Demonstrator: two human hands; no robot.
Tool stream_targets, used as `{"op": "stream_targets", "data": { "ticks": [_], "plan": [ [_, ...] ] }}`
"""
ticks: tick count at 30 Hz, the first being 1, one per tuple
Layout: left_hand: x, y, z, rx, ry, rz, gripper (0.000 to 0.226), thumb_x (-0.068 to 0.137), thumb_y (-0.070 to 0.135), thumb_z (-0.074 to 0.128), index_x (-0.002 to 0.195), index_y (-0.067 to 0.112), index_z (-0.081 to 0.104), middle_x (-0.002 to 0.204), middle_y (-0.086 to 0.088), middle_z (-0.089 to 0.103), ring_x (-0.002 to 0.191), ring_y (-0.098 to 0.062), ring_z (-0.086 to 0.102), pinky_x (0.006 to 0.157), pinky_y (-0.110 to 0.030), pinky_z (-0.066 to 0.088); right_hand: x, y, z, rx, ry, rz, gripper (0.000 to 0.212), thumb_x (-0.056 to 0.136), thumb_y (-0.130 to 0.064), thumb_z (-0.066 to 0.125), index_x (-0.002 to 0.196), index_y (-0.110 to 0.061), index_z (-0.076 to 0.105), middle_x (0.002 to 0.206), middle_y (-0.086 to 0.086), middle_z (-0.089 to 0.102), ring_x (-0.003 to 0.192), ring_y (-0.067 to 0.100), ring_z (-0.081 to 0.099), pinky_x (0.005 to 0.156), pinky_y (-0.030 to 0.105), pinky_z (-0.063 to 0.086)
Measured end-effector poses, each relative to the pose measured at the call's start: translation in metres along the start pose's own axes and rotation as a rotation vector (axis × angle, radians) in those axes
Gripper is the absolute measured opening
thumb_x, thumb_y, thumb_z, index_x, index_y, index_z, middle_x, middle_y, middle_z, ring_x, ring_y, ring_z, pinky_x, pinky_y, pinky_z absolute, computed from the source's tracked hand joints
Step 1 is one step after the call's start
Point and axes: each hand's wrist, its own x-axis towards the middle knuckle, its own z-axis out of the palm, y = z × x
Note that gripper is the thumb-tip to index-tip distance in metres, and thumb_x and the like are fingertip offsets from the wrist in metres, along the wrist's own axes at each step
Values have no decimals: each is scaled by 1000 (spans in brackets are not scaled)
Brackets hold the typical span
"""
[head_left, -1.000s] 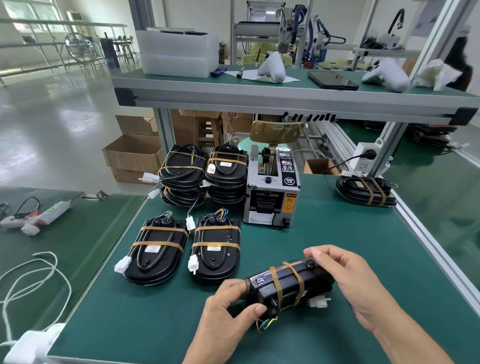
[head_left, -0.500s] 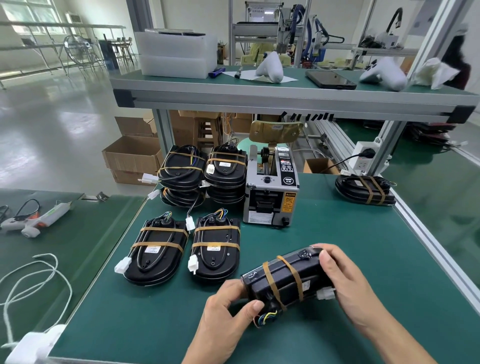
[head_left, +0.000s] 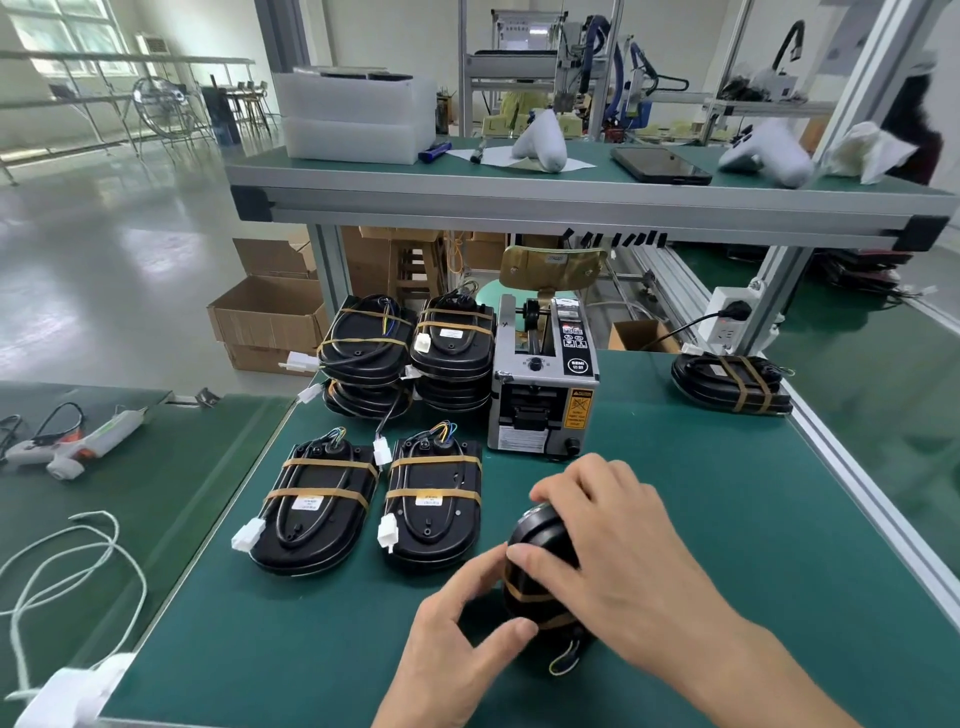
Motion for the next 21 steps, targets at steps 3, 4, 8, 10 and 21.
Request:
{"op": "stream_targets", "data": {
  "ticks": [3,4,8,10,21],
  "plan": [
    [2,-4,0,-3,18,-5,48,86,46,84,129,33,67,111,6,78,108,-12,73,95,-22,52,2,-14,2,-19,-9,-1,59,87,-78,25,126,-41,48,116,-17,38,113,12,38,97,33,36],
    [3,-5,0,-9,24,-8,43,86,42,84,125,33,68,105,6,78,102,-12,73,92,-21,52,1,-17,2,-17,-20,-10,59,86,-78,24,126,-41,47,116,-17,37,113,12,37,97,33,35],
    [3,-7,1,-46,30,-11,53,84,57,84,131,43,65,116,4,79,111,-13,74,96,-22,54,9,-11,-12,209,-112,27,64,84,-87,29,116,-41,60,108,-24,51,107,1,47,95,31,40],
    [4,-10,1,-25,22,8,57,88,54,83,138,38,62,121,1,77,115,-16,72,100,-24,54,27,6,-23,510,-128,114,58,88,-81,41,100,-33,71,94,-17,69,90,-2,62,85,29,49],
    [4,-1,-2,-27,19,44,52,89,42,86,136,38,65,124,1,77,117,-17,73,102,-19,51,139,57,35,1185,103,762,10,98,-10,63,100,-13,72,81,1,76,53,8,63,56,23,41]
  ]
}}
